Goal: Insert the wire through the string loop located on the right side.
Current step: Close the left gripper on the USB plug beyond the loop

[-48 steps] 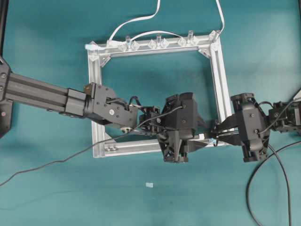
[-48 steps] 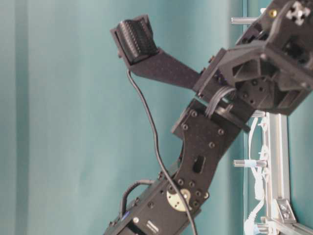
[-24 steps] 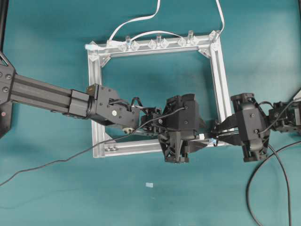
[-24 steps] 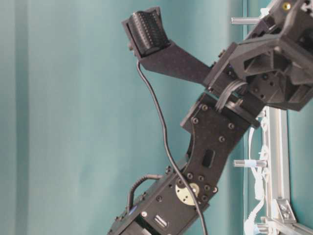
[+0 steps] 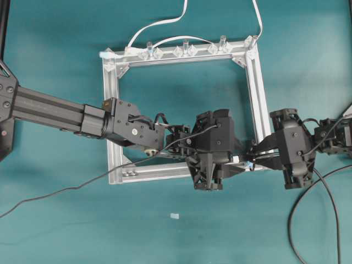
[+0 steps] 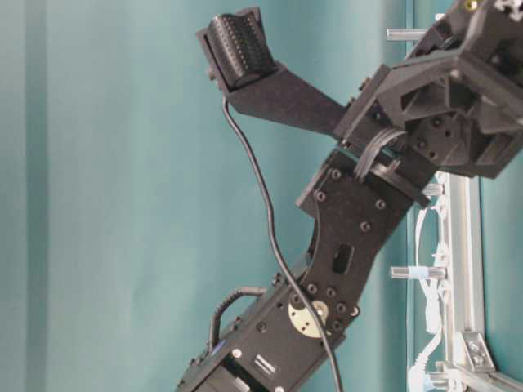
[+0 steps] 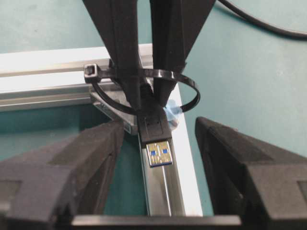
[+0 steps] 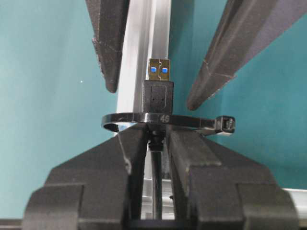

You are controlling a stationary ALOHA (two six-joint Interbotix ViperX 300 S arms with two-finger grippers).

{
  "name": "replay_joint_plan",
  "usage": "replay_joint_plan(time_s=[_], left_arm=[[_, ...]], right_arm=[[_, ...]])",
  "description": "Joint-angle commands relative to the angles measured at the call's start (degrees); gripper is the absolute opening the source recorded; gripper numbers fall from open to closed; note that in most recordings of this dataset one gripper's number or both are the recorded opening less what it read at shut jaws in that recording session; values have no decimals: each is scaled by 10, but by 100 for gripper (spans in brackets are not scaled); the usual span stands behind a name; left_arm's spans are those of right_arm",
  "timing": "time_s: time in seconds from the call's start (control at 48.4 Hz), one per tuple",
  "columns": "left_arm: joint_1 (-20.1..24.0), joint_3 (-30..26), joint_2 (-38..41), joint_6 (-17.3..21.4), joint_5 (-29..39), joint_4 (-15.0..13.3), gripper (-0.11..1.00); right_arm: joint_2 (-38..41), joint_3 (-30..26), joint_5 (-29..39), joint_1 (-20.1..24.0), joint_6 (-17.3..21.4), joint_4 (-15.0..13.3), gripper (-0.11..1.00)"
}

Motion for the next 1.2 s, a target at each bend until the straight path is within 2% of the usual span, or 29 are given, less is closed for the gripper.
replay_joint_plan(time_s=[0.0, 0.103, 0.145, 0.434, 0.786, 1.179], left_arm=[[3, -17, -11, -4, 7, 2, 57], [3, -27, -6, -4, 21, 2, 30], [1, -33, -2, -4, 22, 2, 23], [-13, -82, 37, -3, 45, 2, 24], [-8, -47, 4, 0, 64, 2, 24], [-5, -44, -2, 0, 68, 2, 24]], right_arm=[[-4, -7, -6, -1, -1, -2, 17], [-4, -6, -6, -1, -1, -2, 17], [-4, -6, -6, -1, -1, -2, 17], [-4, -5, -6, -1, -1, -2, 17], [-4, -1, -24, -1, -1, -2, 17], [-8, 11, -25, -1, -1, -2, 17]])
